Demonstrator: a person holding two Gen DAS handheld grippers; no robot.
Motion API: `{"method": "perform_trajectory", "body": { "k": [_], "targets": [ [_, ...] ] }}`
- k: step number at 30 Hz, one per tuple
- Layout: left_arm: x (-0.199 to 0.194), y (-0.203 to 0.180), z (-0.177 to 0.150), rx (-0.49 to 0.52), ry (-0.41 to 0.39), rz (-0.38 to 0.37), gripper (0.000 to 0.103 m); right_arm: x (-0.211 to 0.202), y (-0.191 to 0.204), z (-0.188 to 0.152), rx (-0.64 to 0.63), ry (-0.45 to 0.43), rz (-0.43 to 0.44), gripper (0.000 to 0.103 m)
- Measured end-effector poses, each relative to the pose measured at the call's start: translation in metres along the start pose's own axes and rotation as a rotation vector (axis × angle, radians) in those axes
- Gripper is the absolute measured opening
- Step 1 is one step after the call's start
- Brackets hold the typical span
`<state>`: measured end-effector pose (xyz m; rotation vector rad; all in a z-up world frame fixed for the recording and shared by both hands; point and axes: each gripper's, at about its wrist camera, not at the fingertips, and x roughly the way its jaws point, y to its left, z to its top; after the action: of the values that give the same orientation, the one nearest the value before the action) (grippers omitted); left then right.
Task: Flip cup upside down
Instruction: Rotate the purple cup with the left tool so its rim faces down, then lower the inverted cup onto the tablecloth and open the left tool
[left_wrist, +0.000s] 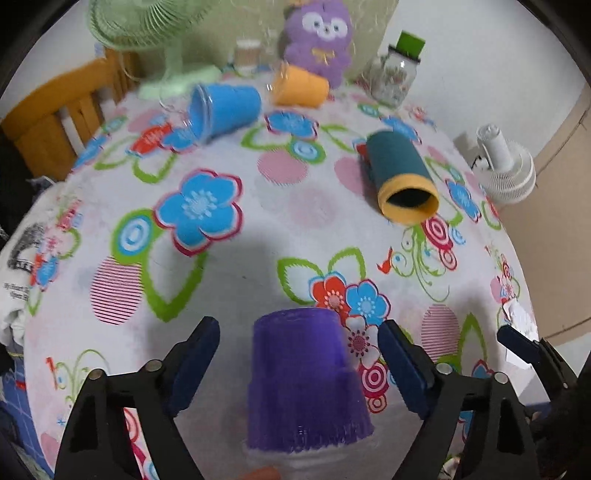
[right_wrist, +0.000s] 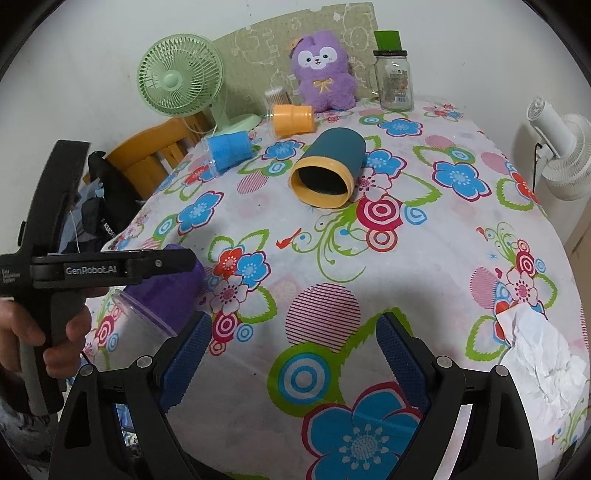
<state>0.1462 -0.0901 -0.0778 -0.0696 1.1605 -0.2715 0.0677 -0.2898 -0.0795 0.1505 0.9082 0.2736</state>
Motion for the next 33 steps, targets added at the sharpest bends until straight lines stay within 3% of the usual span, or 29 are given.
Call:
{"method": "perform_trajectory", "body": {
  "k": [7, 12, 18, 26, 33],
  "targets": [
    [0.011, -0.003, 0.001, 0.047, 0.061, 0.02, 0.06, 0.007, -0.003, 0.003, 0.007, 0.007, -0.061, 0.092],
    [0.008, -0.001, 0.001, 0.044, 0.054, 0.031, 0.057, 0.004, -0.003, 0.004, -0.005, -0.005, -0.126, 0.092],
    [-0.008, -0.005, 0.0, 0.05, -0.01, 0.024, 0.056, -0.001, -0.005, 0.003, 0.0, -0.016, -0.152, 0.092],
    [-0.049, -0.019, -0.007, 0.067, -0.188, 0.018, 0.056, -0.008, 0.002, 0.002, -0.015, -0.026, -0.147, 0.092],
    [-0.07, -0.028, -0.022, 0.066, -0.279, 0.046, 0.056, -0.015, 0.009, 0.0, -0.031, -0.039, -0.144, 0.092]
  ]
}}
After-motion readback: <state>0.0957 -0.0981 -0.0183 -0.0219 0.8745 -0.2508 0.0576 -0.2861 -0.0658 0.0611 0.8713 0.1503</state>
